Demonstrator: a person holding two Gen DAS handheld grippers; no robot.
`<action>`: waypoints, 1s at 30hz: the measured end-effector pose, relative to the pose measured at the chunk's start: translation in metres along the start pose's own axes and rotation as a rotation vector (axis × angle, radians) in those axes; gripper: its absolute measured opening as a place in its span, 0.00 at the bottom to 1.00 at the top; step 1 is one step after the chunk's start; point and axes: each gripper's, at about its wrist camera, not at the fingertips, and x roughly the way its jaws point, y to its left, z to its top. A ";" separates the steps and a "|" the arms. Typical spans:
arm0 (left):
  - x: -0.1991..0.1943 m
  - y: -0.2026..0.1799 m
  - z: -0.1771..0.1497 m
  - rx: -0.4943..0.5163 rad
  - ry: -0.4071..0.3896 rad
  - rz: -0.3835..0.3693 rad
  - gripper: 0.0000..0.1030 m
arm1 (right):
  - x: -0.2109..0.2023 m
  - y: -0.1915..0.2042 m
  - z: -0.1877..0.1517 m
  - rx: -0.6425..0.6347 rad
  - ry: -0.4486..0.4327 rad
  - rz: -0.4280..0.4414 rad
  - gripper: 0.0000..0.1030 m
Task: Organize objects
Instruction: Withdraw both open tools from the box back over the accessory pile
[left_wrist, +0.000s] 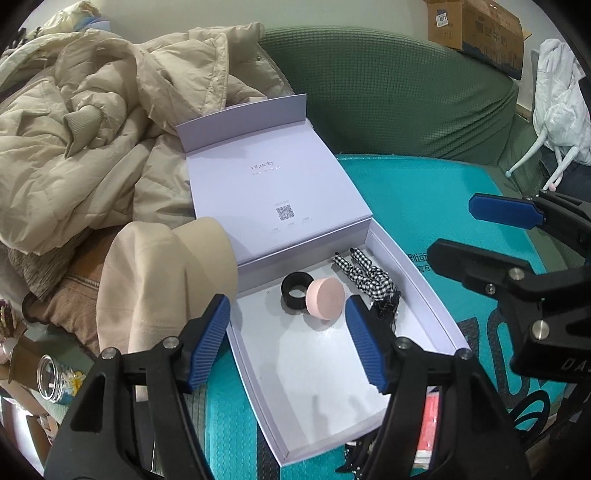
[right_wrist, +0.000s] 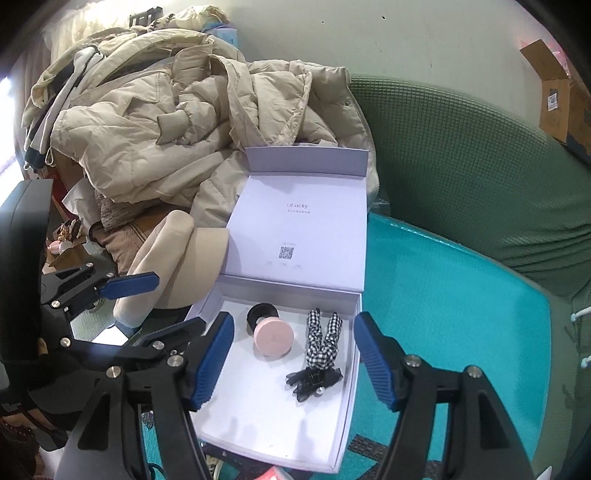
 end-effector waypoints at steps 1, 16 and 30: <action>-0.001 0.000 -0.001 -0.002 -0.003 0.001 0.63 | -0.003 0.000 -0.003 -0.003 -0.004 0.001 0.66; -0.033 -0.007 -0.028 -0.044 -0.038 0.032 0.70 | -0.031 0.007 -0.023 -0.011 -0.023 -0.001 0.69; -0.046 -0.014 -0.057 -0.046 -0.027 -0.004 0.72 | -0.035 0.003 -0.054 0.027 0.022 -0.015 0.74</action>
